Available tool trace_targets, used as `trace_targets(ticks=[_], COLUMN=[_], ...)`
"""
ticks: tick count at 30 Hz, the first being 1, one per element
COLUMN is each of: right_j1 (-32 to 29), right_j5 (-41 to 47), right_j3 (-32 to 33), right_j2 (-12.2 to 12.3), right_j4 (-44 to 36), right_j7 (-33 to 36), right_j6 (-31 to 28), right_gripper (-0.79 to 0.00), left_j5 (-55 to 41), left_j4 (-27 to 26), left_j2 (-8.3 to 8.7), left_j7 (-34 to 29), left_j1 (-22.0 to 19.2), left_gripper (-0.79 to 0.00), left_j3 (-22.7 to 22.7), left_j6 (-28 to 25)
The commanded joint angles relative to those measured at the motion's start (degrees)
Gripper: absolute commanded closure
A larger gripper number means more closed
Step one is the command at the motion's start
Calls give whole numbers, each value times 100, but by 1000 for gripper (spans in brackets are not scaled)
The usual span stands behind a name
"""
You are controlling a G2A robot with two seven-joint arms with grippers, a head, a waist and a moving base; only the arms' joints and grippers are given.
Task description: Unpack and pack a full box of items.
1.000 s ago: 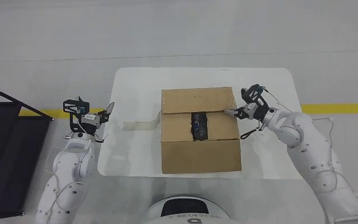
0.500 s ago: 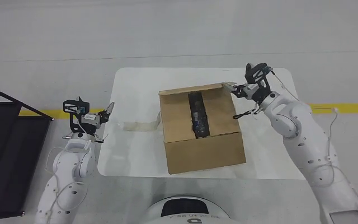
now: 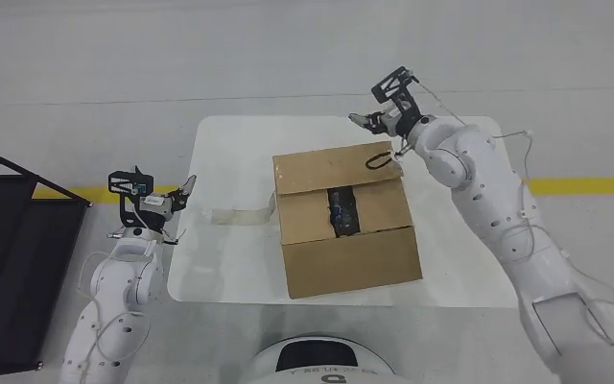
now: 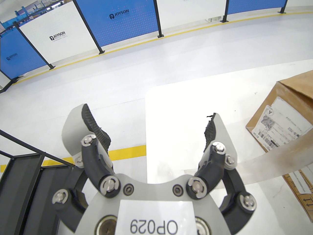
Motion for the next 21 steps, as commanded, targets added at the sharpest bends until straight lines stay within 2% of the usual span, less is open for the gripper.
trace_targets(ticks=[1, 6, 9, 10, 13, 16, 21], right_j1=[-145, -912, -1478, -1669, -2234, -2560, -2504], right_j5=[330, 177, -591, -930, -1985, -2717, -3527], right_j3=[223, 1006, 1528, 1700, 2026, 2178, 1934], right_j2=[73, 394, 582, 630, 726, 769, 745], right_j4=[16, -357, -748, -861, -1240, -1288, -1075], right_j7=[-103, -260, -754, -964, -1679, -2283, -2344], right_j6=[-883, -2675, -3650, -3759, -3727, -3430, -2903], right_gripper=[-785, -785, -785, -785, -785, -785, -785], left_j5=[0, 0, 0, 0, 0, 0, 0], left_j4=[0, 0, 0, 0, 0, 0, 0], left_j2=[0, 0, 0, 0, 0, 0, 0], left_j7=[0, 0, 0, 0, 0, 0, 0], left_j1=[0, 0, 0, 0, 0, 0, 0], left_gripper=[-785, -785, -785, -785, -785, -785, -785], left_j3=[0, 0, 0, 0, 0, 0, 0], left_j6=[0, 0, 0, 0, 0, 0, 0])
